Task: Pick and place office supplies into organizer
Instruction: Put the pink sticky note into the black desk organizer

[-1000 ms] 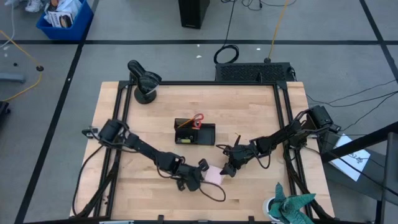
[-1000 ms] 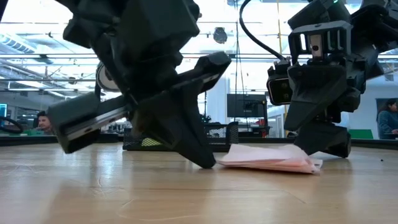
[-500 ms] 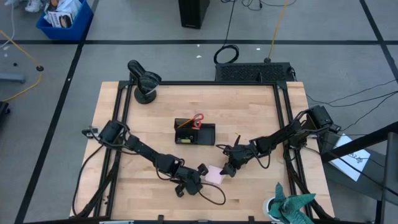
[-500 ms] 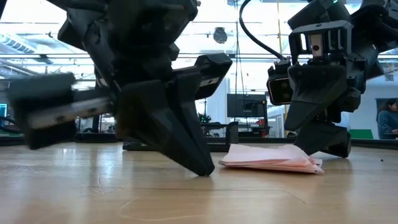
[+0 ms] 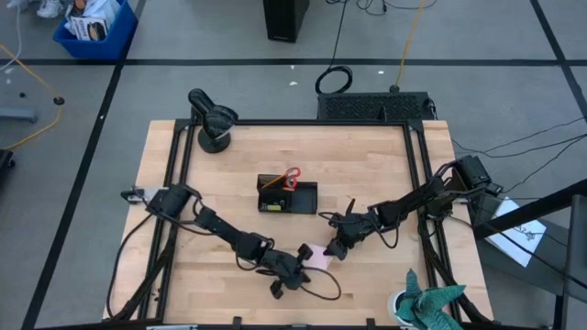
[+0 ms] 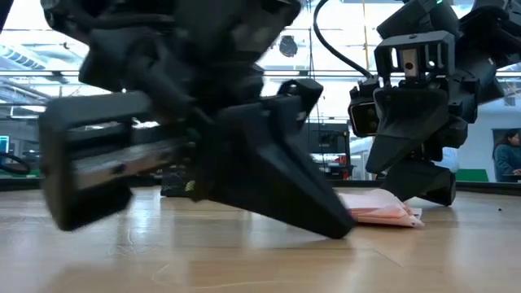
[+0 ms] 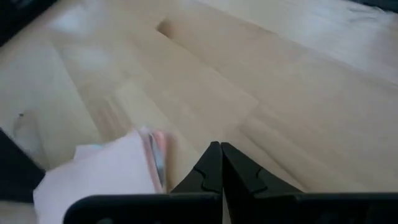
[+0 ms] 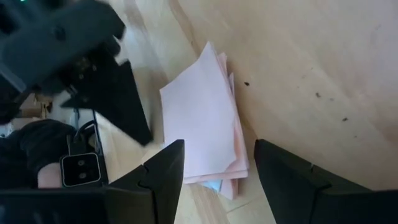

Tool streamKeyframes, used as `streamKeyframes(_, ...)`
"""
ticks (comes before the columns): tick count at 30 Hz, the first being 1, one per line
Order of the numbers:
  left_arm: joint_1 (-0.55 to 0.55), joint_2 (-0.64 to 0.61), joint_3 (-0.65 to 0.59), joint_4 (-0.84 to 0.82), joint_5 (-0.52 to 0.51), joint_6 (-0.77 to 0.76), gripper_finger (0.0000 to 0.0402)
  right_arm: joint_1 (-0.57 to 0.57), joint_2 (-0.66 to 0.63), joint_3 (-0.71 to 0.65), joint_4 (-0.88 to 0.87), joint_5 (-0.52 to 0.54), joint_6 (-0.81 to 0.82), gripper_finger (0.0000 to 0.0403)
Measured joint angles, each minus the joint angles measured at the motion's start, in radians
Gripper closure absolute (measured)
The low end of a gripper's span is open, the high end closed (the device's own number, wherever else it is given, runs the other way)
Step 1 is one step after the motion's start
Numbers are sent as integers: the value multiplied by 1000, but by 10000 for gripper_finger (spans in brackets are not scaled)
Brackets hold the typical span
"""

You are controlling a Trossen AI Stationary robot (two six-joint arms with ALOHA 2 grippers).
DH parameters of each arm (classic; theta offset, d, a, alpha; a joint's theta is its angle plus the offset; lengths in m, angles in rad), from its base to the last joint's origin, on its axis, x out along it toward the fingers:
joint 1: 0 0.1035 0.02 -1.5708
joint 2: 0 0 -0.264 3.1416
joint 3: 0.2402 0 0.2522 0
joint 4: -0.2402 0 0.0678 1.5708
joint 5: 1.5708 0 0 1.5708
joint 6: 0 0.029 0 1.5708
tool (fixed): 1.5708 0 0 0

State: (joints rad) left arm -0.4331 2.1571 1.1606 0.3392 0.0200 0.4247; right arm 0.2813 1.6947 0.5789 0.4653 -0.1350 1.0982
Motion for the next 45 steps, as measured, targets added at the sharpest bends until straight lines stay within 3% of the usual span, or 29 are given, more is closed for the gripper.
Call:
streamKeyframes(6, 47, 27, 14, 7, 24, -61, 399, 0, 0, 0, -1, -5, -20, 214)
streamKeyframes(15, 124, 16, 14, -102, 11, -57, 399, 1, 0, 0, 2, -20, -40, 214)
streamKeyframes(27, 164, 16, 11, -110, 2, -8, 398, 1, 0, -1, 2, -22, -102, 217)
streamKeyframes(32, 169, 16, 11, -116, 17, -28, 396, 2, 1, -2, 33, -21, -141, 251)
streamKeyframes(41, 147, 16, 11, -132, 18, -72, 392, -1, 4, -4, 95, -14, -169, 349)
streamKeyframes(45, 133, 16, 11, -137, 8, -87, 398, -1, 5, -4, 148, -14, -168, 370)
